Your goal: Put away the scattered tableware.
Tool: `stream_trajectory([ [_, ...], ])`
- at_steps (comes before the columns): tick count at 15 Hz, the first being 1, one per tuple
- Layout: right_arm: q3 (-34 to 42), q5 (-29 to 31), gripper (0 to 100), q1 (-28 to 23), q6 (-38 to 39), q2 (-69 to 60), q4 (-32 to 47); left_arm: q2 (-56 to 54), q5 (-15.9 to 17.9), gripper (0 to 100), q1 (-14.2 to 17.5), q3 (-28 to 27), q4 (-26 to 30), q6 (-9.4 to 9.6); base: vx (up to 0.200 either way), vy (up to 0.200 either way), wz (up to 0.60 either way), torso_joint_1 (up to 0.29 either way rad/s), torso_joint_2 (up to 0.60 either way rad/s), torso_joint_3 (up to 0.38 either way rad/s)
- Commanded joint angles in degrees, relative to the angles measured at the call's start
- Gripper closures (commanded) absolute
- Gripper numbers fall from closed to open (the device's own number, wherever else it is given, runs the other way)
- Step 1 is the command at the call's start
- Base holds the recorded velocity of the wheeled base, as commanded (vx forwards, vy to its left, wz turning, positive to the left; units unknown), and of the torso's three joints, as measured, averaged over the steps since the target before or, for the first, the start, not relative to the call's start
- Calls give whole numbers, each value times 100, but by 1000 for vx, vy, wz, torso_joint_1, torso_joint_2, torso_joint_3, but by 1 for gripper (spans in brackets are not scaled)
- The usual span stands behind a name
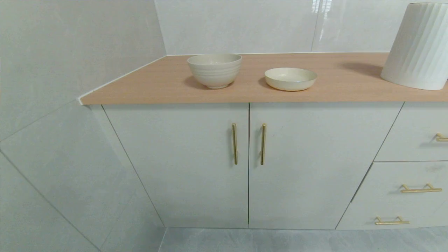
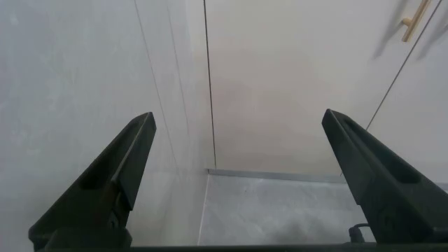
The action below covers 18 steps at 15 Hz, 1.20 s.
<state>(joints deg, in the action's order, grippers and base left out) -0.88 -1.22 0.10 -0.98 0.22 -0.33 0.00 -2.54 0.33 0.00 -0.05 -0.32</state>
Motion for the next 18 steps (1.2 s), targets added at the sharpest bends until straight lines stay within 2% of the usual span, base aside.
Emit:
stream_trajectory([
  [1,-1292,-441,0,113,256,628,-20,9,-1,0,2,0,-4,-3,0,0,0,0,0,0],
  [2,-1609,-792,0,166,221,1226,147,9,-1,0,2,0,-4,-3,0,0,0,0,0,0],
  [4,-1732,-1557,0,175,36,2421,103,9,-1,0,2,0,-4,-3,0,0,0,0,0,0],
  [6,-2162,-1996,0,254,45,3494,33,9,-1,0,2,0,-4,-3,0,0,0,0,0,0],
  [7,-2716,-2181,0,605,80,4663,-231,9,-1,0,2,0,-4,-3,0,0,0,0,0,0],
  [11,-3753,-2154,0,1924,326,6974,-1241,9,-1,0,2,0,-4,-3,0,0,0,0,0,0],
  [14,-4439,-2198,0,2029,765,8205,-1277,9,-1,0,2,0,-4,-3,0,0,0,0,0,0],
  [18,-5089,-2330,0,2302,1179,9022,-1277,9,-1,0,2,0,-4,-3,0,0,0,0,0,0],
])
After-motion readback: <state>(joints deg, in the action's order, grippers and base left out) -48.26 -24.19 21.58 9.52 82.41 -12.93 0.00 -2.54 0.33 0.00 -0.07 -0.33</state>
